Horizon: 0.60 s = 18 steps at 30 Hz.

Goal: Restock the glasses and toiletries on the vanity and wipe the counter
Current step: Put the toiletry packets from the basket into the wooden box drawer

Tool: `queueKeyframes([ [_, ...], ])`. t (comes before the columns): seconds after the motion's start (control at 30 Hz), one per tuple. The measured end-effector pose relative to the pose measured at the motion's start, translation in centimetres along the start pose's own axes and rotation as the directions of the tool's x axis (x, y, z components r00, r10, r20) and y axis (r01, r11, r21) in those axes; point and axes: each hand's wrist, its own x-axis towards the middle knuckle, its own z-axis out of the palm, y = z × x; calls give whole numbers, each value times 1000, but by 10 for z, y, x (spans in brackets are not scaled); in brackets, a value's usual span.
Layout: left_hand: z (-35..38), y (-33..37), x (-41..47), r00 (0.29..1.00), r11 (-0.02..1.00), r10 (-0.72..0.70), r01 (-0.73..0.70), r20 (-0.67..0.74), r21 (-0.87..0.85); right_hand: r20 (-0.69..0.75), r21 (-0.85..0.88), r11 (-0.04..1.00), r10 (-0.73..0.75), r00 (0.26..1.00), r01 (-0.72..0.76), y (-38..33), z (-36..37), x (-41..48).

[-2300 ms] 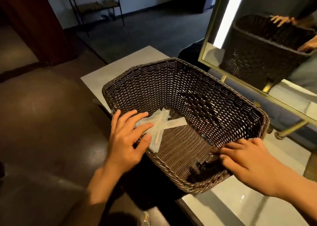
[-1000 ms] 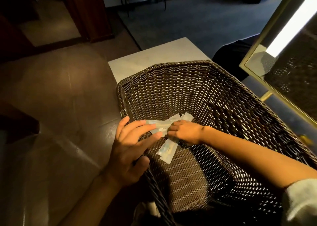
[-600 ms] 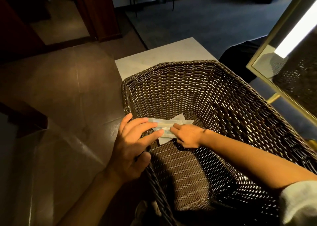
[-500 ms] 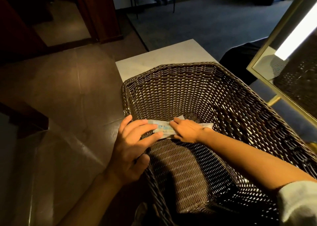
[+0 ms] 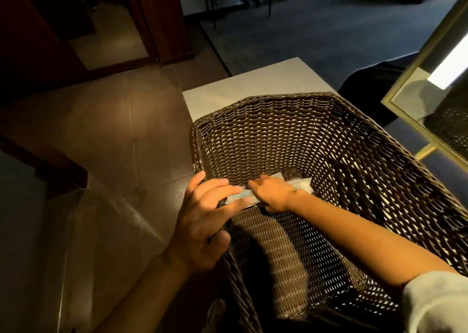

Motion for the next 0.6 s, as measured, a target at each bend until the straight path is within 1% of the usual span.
queueKeyframes([
  [0.17, 1, 0, 0, 1000, 999, -7, 7, 1, 31, 83, 49, 996, 73, 994, -77, 11, 0, -4],
  [0.27, 1, 1, 0, 1000, 999, -14, 14, -1, 41, 72, 51, 997, 53, 996, -57, 15, -1, -8],
  [0.37, 1, 2, 0, 1000, 999, -16, 16, -10, 40, 78, 14, 1000, 16, 997, -17, 19, -6, -13],
  [0.4, 1, 2, 0, 1000, 999, -15, 16, -14, 35, 82, 41, 999, 23, 996, -27, 20, -8, -15],
  [0.5, 1, 2, 0, 1000, 1000, -12, 12, -23, 14, 81, 200, 976, 74, 994, -89, 26, -15, -19],
  [0.6, 1, 2, 0, 1000, 1000, -18, 19, -20, 13, 33, 261, 959, 106, 994, -111, 29, -21, -23],
])
